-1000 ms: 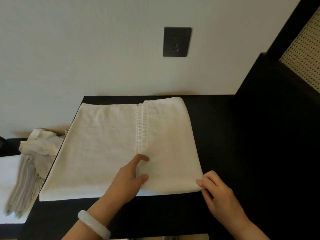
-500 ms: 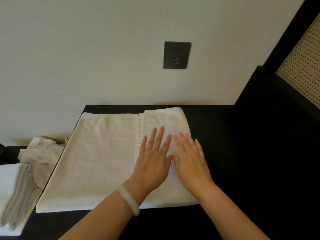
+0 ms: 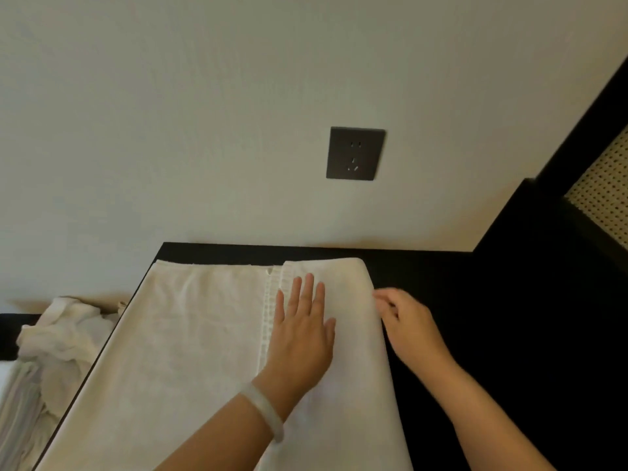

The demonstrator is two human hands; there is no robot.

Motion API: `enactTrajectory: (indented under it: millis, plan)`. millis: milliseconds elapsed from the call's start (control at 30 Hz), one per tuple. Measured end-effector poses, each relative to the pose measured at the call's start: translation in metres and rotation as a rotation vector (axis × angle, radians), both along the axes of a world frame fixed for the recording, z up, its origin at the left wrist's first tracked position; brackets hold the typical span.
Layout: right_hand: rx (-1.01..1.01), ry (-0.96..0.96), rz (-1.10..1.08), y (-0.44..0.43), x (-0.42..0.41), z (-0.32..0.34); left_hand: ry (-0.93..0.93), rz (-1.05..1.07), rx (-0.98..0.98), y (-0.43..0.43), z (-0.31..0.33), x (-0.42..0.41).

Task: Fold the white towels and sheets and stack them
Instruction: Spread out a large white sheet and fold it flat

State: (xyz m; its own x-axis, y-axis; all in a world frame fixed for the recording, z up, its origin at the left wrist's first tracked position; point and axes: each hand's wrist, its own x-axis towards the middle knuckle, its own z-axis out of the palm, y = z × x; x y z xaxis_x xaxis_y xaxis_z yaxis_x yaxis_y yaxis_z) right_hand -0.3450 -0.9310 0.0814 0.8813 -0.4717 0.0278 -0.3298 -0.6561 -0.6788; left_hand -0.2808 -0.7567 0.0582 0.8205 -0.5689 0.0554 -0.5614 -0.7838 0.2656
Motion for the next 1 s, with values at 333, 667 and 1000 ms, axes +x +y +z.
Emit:
enactTrajectory:
  millis: [333, 667, 1000]
  plan:
    - [0.167, 0.225, 0.256, -0.052, 0.132, -0.001, -0.029, 0.033, 0.007, -0.017, -0.038, 0.015]
    - [0.005, 0.277, 0.305, -0.059, 0.154, -0.010, -0.023, 0.033, 0.031, -0.018, -0.038, 0.013]
    - [-0.839, 0.166, 0.341, -0.061, 0.151, -0.036, 0.010, 0.060, 0.111, -0.021, -0.033, 0.011]
